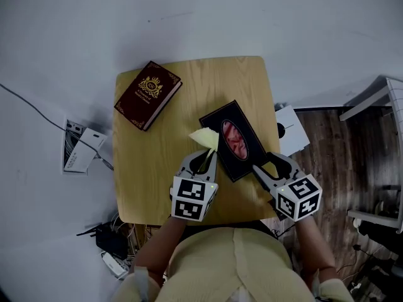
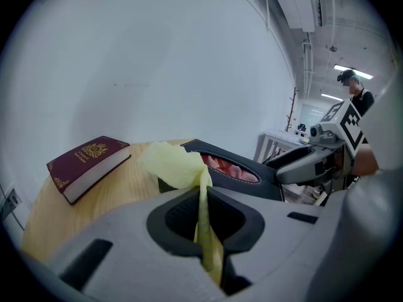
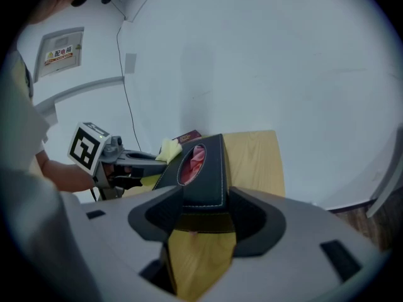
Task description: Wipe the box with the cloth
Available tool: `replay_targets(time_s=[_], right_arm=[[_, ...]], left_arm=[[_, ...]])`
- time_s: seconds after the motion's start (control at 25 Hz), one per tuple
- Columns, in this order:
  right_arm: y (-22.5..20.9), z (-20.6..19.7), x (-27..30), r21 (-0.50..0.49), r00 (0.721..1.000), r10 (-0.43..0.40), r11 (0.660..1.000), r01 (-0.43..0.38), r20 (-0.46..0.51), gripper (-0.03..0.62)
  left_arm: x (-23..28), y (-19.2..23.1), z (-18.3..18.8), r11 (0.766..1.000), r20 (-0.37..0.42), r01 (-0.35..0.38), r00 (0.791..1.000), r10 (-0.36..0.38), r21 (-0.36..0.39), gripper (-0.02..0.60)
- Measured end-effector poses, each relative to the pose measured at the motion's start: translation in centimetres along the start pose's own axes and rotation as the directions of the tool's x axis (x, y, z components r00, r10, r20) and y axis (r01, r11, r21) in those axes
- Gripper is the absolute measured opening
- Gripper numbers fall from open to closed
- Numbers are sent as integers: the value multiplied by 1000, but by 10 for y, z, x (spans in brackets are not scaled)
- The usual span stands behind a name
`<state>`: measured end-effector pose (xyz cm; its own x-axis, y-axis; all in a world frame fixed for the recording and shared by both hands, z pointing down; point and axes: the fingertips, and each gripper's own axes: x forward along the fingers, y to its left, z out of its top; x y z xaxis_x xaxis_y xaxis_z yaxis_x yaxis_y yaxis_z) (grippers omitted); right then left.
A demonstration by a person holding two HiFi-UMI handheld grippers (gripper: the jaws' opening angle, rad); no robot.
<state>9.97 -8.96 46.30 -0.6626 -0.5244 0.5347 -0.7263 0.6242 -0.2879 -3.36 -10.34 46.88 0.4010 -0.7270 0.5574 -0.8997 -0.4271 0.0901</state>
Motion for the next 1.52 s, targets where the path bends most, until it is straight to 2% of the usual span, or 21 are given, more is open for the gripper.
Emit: replay_targets(time_s=[0.44, 0.8, 1.28, 1.4, 1.52], right_arm=[[30, -13, 1, 8, 1000, -12, 1000, 12, -11, 233], [57, -18, 4, 76, 1000, 7, 997, -8, 15, 233], [69, -21, 6, 90, 1000, 13, 996, -15, 14, 232], [67, -18, 4, 85, 1000, -2, 996, 0, 26, 219], [60, -16, -4, 82, 997, -48, 996, 43, 54, 173]], left_arm=[[1, 16, 4, 999, 6, 23, 1000, -23, 37, 29], [6, 33, 12, 999, 24, 23, 999, -24, 48, 29], [9, 40, 17, 998, 44, 24, 999, -26, 53, 29], [3, 38, 19, 996, 62, 14, 998, -19, 84, 29], [-9, 35, 18, 994, 79, 4, 997, -12, 111, 29]])
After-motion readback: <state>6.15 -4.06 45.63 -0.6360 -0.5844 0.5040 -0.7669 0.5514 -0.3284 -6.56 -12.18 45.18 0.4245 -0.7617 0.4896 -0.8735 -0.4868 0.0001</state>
